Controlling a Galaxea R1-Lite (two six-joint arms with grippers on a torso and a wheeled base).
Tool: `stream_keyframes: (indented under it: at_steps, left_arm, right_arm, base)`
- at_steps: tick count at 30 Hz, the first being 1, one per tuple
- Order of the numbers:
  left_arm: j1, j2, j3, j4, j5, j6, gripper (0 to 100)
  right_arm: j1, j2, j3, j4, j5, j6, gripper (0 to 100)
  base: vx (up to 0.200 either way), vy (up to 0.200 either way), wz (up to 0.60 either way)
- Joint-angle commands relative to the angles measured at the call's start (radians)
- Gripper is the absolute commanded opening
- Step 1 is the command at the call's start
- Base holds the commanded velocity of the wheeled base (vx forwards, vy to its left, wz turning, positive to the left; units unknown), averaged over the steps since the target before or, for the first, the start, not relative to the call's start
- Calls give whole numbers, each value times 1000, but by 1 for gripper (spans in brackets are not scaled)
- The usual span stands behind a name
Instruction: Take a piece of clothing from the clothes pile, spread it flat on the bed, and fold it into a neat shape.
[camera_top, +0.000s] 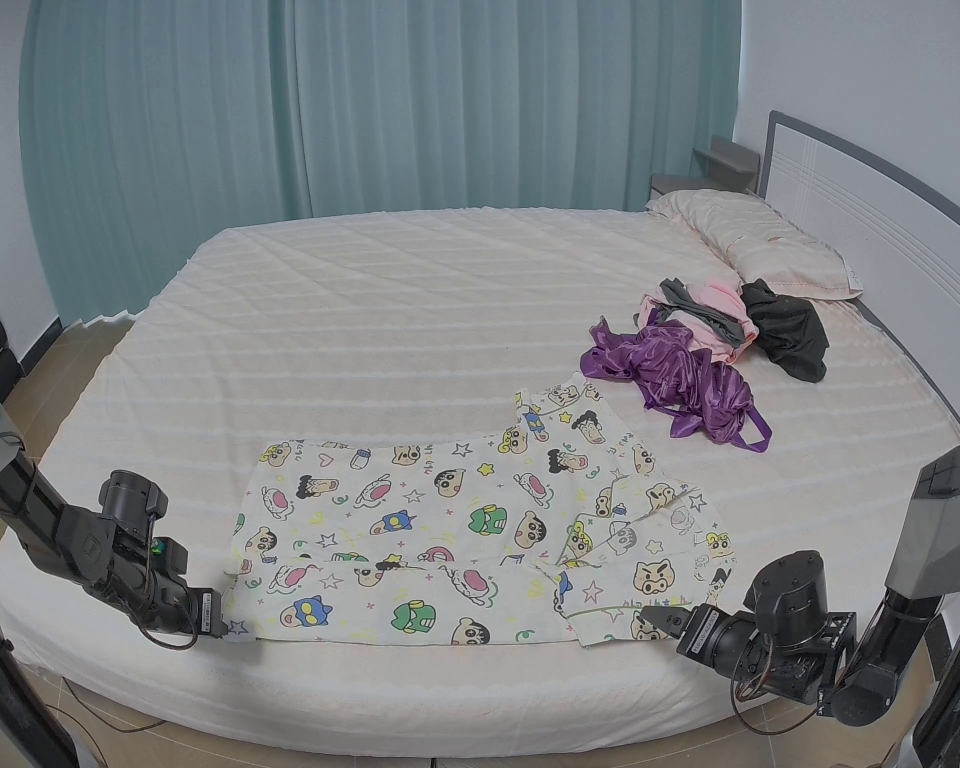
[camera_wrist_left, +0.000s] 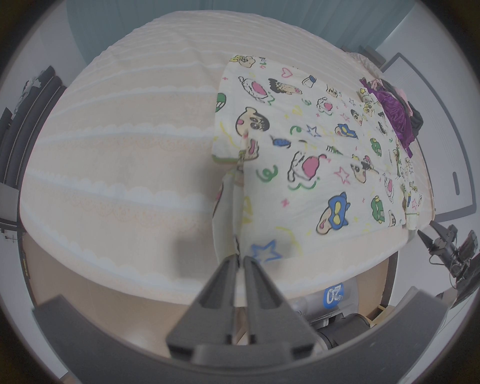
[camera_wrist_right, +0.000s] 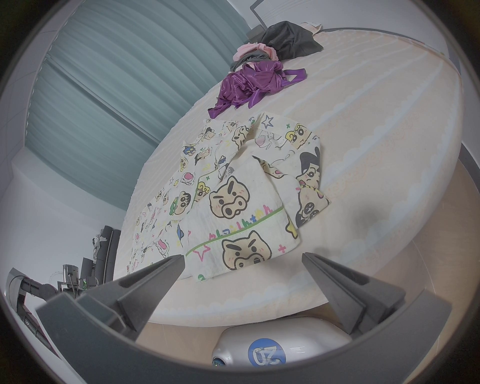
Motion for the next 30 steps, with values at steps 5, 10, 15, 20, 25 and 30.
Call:
stream_keyframes:
  at_steps: [5, 10, 15, 20, 25, 30]
  left_arm:
    - [0, -24, 10, -9, -2, 6, 100]
    - [-4, -87, -67, 0, -16, -14, 100]
    - [-33, -78, -143, 1, -25, -65, 100]
    - [-69, 12, -177, -13, -73, -80, 100]
    - [-72, 98, -222, -13, -99, -78, 100]
    - [-72, 146, -260, -13, -94, -94, 100]
  right_arm:
    - [-1, 3, -1, -1, 0, 0, 100]
    - [-1, 1, 0, -1, -3, 0, 100]
    - [-1, 1, 0, -1, -3, -2, 100]
    - [-1, 1, 0, -1, -3, -3, 100]
    - [-1, 0, 2, -1, -3, -5, 100]
    - [-1, 1, 0, -1, -1, -9, 100]
  base:
    - [0, 0, 0]
    - [0, 0, 0]
    - [0, 0, 0]
    - [0, 0, 0]
    - [0, 0, 0]
    - [0, 0, 0]
